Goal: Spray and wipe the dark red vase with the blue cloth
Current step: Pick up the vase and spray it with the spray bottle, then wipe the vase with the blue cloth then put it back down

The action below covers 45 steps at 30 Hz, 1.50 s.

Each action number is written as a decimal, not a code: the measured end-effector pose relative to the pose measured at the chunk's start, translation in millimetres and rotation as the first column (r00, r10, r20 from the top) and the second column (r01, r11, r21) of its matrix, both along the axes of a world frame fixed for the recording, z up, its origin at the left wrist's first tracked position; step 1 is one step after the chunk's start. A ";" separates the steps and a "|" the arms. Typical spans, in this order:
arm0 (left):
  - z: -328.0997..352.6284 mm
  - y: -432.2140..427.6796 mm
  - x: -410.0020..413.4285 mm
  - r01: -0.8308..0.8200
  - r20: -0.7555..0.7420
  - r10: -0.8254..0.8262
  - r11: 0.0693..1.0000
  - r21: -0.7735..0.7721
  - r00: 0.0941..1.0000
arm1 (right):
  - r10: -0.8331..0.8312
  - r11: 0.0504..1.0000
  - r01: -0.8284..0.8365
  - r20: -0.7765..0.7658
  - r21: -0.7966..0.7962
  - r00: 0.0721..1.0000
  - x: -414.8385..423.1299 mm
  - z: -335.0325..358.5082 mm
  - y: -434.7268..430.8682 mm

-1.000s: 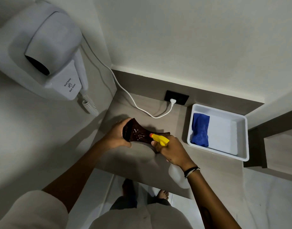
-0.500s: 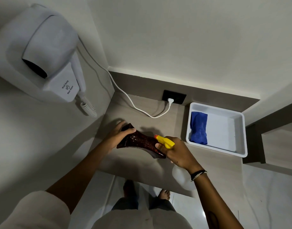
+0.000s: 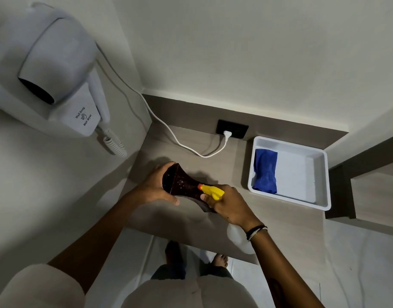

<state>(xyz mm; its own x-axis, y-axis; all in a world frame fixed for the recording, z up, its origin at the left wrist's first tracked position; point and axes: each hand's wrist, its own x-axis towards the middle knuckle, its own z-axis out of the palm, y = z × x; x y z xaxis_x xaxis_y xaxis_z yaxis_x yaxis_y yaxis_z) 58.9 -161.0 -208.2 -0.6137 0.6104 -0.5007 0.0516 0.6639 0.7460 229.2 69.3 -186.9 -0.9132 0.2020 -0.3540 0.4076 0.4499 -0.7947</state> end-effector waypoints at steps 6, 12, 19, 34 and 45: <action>7.3 20.8 1.1 -0.043 -0.097 0.052 0.995 0.088 0.994 | -0.265 0.964 0.262 -0.072 -0.044 0.962 23.9 3.1 51.7; 23.5 55.3 -1.4 0.064 -0.284 -0.024 0.989 0.133 0.958 | -0.615 0.772 0.635 -0.250 0.002 0.748 53.0 14.2 163.6; 32.7 102.6 5.5 0.459 -0.623 -0.442 0.876 -0.147 0.645 | -0.716 0.660 0.751 -0.284 0.020 0.637 40.9 -21.3 240.3; 15.9 97.7 -1.8 0.455 -0.663 -0.462 0.868 -0.201 0.588 | -0.841 0.312 0.950 -0.464 0.005 0.279 78.2 -59.2 213.7; 12.3 99.1 9.3 0.402 -0.743 -0.402 0.895 -0.194 0.535 | -0.113 0.810 -0.003 0.162 0.587 0.980 -15.7 -75.8 172.1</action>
<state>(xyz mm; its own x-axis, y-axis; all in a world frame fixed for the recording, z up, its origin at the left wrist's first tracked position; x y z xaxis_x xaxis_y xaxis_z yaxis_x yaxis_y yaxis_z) 68.2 -61.9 -195.8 -0.4550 0.8903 0.0171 0.8490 0.4279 0.3100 213.5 241.4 -262.7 -0.8257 0.4709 -0.3106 0.5553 0.7755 -0.3005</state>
